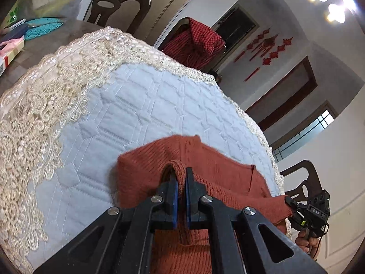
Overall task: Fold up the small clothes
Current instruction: 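Lift the hem with both tools and fold it toward the collar, then open both tools and release the folded hem onto the sweater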
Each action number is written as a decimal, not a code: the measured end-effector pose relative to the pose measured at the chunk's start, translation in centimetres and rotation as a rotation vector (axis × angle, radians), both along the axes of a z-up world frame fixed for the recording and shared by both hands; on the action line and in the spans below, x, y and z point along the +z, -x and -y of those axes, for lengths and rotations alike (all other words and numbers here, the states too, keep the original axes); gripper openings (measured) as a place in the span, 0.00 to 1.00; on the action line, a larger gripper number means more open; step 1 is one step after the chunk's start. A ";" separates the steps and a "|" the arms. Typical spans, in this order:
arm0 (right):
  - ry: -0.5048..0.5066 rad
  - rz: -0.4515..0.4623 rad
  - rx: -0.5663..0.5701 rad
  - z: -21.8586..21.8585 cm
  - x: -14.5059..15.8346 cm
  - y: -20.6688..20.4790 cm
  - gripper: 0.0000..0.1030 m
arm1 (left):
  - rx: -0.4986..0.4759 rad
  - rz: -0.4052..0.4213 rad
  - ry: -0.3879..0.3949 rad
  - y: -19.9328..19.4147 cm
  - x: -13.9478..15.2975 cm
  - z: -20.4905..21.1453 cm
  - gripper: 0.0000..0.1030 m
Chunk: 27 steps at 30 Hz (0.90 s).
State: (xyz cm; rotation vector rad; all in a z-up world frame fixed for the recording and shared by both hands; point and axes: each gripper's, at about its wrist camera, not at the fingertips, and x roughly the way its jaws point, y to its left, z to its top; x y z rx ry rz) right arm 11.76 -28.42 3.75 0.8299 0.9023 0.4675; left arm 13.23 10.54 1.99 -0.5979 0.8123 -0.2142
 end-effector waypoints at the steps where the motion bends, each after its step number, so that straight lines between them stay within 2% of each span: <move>1: -0.005 -0.002 -0.005 0.0 0.0 -0.3 0.06 | 0.003 -0.002 0.000 -0.3 0.0 -0.1 0.06; 5: -0.013 -0.042 -0.016 0.2 -0.9 -2.1 0.06 | 0.009 -0.072 0.020 -2.1 -1.3 -0.3 0.07; 6: -0.014 -0.075 -0.015 0.2 -1.7 -2.6 0.08 | 0.015 -0.092 0.020 -2.5 -1.8 -0.4 0.07; 7: -0.016 -0.117 -0.022 0.2 -2.5 -3.2 0.08 | 0.013 -0.097 0.024 -2.7 -2.1 -0.4 0.07; 9: -0.028 -0.130 -0.027 0.3 -2.8 -3.5 0.09 | 0.020 -0.085 0.043 -2.7 -2.0 -0.6 0.08; 11: -0.048 -0.092 -0.034 0.5 -2.2 -3.5 0.15 | 0.029 -0.052 0.064 -2.4 -1.6 -0.9 0.10; 12: -0.060 -0.070 -0.035 0.6 -1.8 -3.6 0.20 | 0.041 -0.038 0.062 -2.3 -1.3 -1.0 0.17; 13: -0.074 -0.045 -0.039 0.8 -1.3 -3.6 0.30 | 0.065 -0.021 0.053 -2.1 -0.9 -1.3 0.29; 14: -0.078 -0.034 -0.045 0.8 -1.0 -3.6 0.36 | 0.088 -0.004 0.044 -2.1 -0.6 -1.6 0.32; 15: -0.083 -0.021 -0.058 1.1 -0.8 -3.6 0.42 | 0.106 0.010 0.039 -1.9 -0.3 -1.9 0.33; 17: -0.095 0.005 -0.073 1.6 -0.2 -3.4 0.42 | 0.128 0.015 0.018 -1.5 0.2 -2.4 0.33; 21: -0.002 0.051 -0.073 1.1 1.0 -2.3 0.42 | 0.102 0.056 -0.056 0.2 1.4 -1.6 0.33; 27: 0.172 0.110 -0.003 -1.8 2.3 0.6 0.42 | -0.050 0.080 -0.154 3.6 1.5 2.1 0.33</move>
